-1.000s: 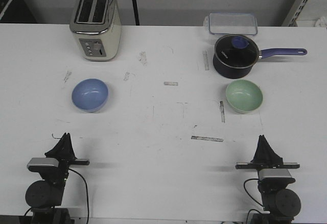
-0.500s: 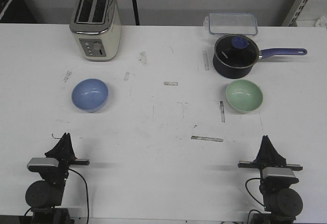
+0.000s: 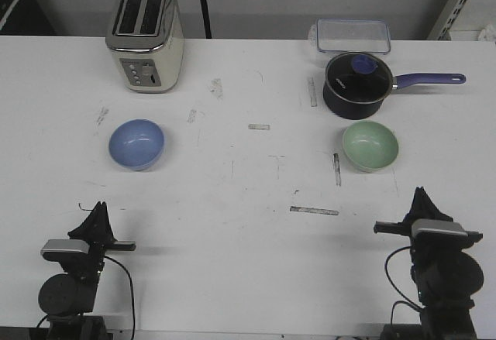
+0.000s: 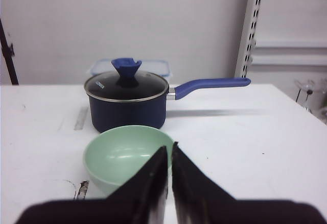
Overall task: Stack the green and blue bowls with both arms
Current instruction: 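Reach the right gripper forward and grasp the rim of the pale green bowl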
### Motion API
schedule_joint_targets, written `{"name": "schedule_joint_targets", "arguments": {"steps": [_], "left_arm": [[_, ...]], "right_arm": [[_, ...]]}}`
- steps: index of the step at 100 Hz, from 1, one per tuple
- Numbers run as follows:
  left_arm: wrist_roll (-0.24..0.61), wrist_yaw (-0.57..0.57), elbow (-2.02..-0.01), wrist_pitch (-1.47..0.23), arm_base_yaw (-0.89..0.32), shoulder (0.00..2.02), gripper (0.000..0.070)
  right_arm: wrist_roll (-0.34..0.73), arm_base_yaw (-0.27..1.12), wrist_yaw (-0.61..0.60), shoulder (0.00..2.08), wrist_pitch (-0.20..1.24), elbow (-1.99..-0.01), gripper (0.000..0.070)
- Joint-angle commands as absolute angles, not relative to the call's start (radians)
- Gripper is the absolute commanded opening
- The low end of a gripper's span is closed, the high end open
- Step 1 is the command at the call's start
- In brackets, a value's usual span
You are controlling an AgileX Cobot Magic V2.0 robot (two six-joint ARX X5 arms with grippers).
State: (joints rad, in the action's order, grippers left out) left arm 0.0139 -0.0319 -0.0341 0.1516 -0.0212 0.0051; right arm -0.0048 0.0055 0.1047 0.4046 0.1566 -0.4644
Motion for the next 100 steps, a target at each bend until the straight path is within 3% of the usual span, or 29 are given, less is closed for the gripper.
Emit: {"name": "schedule_joint_targets", "arguments": {"steps": [1,32,63,100], "left_arm": [[0.019,-0.038,-0.012,0.165,-0.022,0.003,0.0002],[0.019,-0.038,-0.012,0.166,-0.022,0.003,0.0002],[0.019,-0.038,-0.012,0.166,-0.022,0.003,0.0002],[0.019,-0.038,-0.012,0.165,-0.022,0.003,0.0002]], "right_arm": [[-0.017,0.005,0.104,0.498,0.166,-0.533,0.0006],[-0.017,0.006,0.105,0.888,0.284,-0.844,0.0006],[0.095,-0.013,0.093,1.229,0.612,-1.170,0.0006],[0.183,-0.153,-0.160,1.590,0.876,-1.518,0.0009]]}}
